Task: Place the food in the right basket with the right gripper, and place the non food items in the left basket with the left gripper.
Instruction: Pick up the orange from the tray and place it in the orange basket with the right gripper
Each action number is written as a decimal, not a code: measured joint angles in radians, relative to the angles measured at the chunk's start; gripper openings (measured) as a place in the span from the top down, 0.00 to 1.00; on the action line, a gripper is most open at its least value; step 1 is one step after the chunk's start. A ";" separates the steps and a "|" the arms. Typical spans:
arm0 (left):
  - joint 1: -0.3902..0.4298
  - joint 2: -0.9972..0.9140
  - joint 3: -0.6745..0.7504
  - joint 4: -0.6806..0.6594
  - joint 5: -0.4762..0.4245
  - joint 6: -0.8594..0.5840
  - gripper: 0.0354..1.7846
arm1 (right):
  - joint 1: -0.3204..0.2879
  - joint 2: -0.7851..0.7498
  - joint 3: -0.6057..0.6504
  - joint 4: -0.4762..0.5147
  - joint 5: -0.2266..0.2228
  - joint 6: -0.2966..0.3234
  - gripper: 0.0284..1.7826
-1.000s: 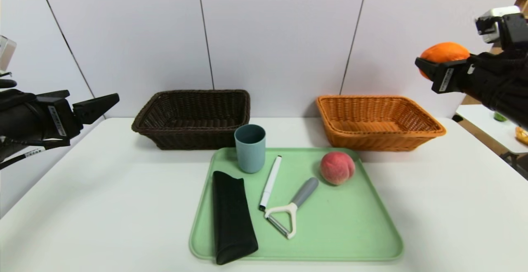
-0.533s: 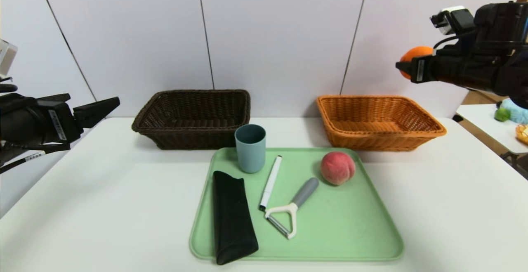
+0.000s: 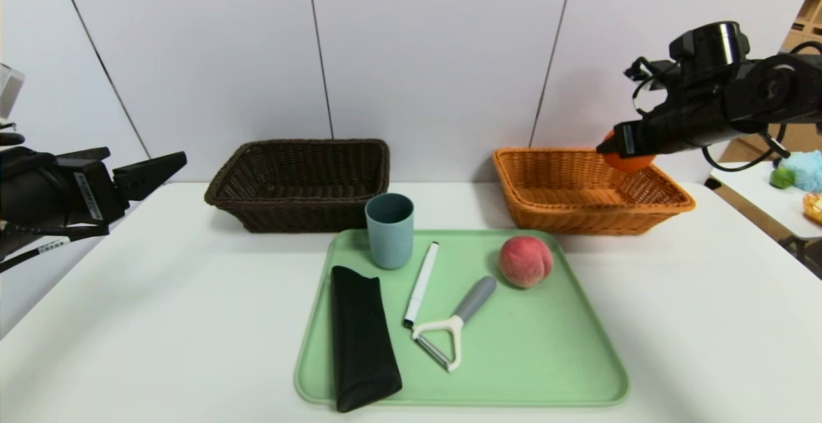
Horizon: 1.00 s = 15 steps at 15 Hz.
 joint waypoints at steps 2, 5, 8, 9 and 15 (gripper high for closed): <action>0.000 0.004 0.000 0.000 0.000 -0.002 0.06 | 0.000 0.021 -0.004 0.003 0.001 0.016 0.36; 0.000 0.008 0.001 0.000 0.000 -0.002 0.06 | -0.003 0.060 -0.007 0.001 0.000 0.023 0.36; 0.000 0.010 0.004 0.000 0.000 -0.004 0.06 | -0.014 0.114 -0.028 -0.002 -0.002 0.026 0.36; 0.000 0.012 0.005 0.000 0.000 -0.006 0.06 | -0.017 0.132 -0.034 -0.002 -0.003 0.027 0.36; 0.000 0.018 0.009 0.000 0.000 -0.009 0.06 | -0.019 0.211 -0.078 -0.014 -0.005 0.044 0.36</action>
